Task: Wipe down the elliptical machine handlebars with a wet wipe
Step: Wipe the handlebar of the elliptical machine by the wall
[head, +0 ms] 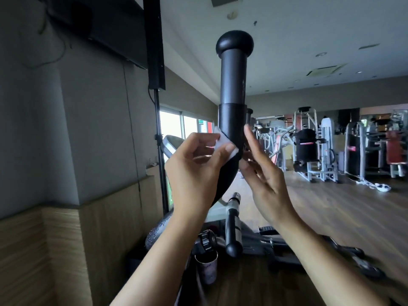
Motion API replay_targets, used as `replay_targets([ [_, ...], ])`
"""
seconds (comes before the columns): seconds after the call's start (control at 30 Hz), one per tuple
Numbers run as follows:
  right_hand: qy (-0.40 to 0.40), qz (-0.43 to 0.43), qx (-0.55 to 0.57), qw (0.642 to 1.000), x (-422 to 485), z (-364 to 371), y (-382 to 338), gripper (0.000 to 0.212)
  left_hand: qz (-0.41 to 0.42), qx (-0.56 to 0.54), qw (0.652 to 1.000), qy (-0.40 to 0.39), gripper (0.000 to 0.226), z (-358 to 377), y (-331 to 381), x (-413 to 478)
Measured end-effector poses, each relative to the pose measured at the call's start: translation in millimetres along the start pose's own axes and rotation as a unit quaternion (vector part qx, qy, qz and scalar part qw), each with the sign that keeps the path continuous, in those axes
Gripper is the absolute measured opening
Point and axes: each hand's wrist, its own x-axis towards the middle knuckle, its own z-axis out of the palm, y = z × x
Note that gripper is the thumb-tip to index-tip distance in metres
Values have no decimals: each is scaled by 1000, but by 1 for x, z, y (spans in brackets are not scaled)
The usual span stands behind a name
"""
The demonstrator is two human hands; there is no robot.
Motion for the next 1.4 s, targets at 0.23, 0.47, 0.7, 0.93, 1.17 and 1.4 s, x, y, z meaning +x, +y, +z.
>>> replay_targets([
  [0.23, -38, -29, -2, 999, 3, -8, 10, 58, 44, 56, 997, -23, 18, -11, -14, -19],
  [0.47, -46, -48, 18, 998, 1, -5, 18, 54, 60, 70, 992, 83, 16, 10, -6, -21],
  [0.7, -53, -74, 11, 996, 0, -7, 27, 55, 104, 158, 976, 106, 20, 2, -19, -42],
  [0.93, -38, -100, 35, 994, 1, -2, 30, 52, 86, 191, 962, 173, 17, 26, -6, -44],
  [1.17, -38, -100, 67, 992, 2, -3, 38, 52, 88, 190, 957, 202, 14, 39, 10, -31],
  [1.4, -55, -91, 97, 990, 3, -3, 39, 55, 109, 243, 944, 195, 17, 33, 3, -44],
])
